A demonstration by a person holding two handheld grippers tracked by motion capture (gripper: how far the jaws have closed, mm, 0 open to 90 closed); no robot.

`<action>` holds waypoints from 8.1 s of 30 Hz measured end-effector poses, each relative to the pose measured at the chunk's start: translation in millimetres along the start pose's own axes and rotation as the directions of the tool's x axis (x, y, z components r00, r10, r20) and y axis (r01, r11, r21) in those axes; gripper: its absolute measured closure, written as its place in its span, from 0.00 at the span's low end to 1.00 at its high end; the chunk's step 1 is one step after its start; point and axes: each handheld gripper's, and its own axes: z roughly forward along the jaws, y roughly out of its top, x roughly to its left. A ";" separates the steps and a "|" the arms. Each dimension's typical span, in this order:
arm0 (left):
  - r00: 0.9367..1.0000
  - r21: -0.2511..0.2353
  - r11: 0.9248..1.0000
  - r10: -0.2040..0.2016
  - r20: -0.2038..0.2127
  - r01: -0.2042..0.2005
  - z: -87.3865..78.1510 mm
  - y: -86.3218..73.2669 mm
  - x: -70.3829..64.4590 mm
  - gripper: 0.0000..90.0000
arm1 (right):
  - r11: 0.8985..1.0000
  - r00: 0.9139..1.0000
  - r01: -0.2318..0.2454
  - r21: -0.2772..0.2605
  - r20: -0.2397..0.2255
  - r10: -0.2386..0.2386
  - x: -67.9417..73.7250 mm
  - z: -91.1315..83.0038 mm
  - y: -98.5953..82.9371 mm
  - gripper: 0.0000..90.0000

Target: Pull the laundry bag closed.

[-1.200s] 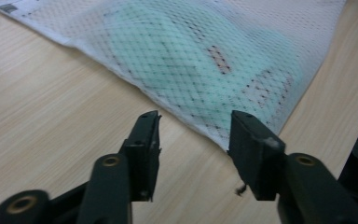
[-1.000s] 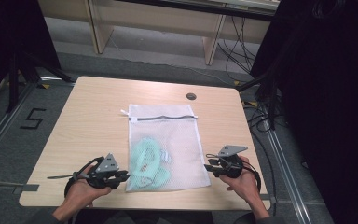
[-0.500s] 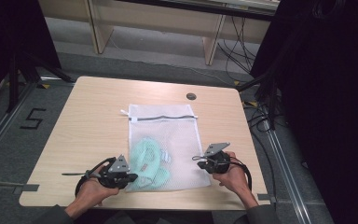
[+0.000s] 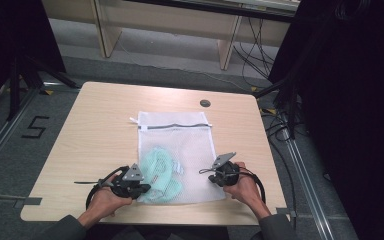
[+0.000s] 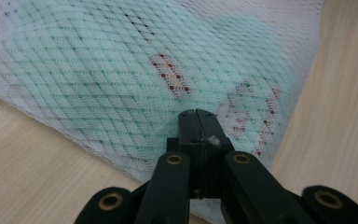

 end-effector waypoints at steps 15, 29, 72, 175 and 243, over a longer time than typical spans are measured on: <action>0.998 0.017 1.000 -0.017 -0.068 0.019 -3.2 -1.3 19.6 1.00 | 0.999 0.998 0.042 0.020 -0.041 -0.041 18.0 -0.3 5.5 1.00; 0.989 0.032 0.999 -0.031 -0.144 0.036 -6.1 -1.6 48.1 1.00 | 0.991 0.986 0.134 0.001 -0.100 -0.133 44.9 6.0 19.1 1.00; 0.995 -0.068 0.997 -0.049 -0.086 0.043 -6.0 26.1 57.1 1.00 | 0.991 0.992 0.111 -0.080 -0.057 -0.115 19.2 3.7 47.8 1.00; 1.000 0.049 0.999 0.001 -0.006 -0.001 -19.3 16.8 35.8 0.61 | 0.995 0.992 0.097 -0.037 -0.072 -0.099 63.7 -15.9 -3.1 0.89; 0.926 -0.094 0.929 0.367 0.088 -0.359 69.0 56.3 -74.9 0.98 | 0.991 0.992 0.041 -0.124 -0.115 -0.055 50.8 -29.1 13.2 0.96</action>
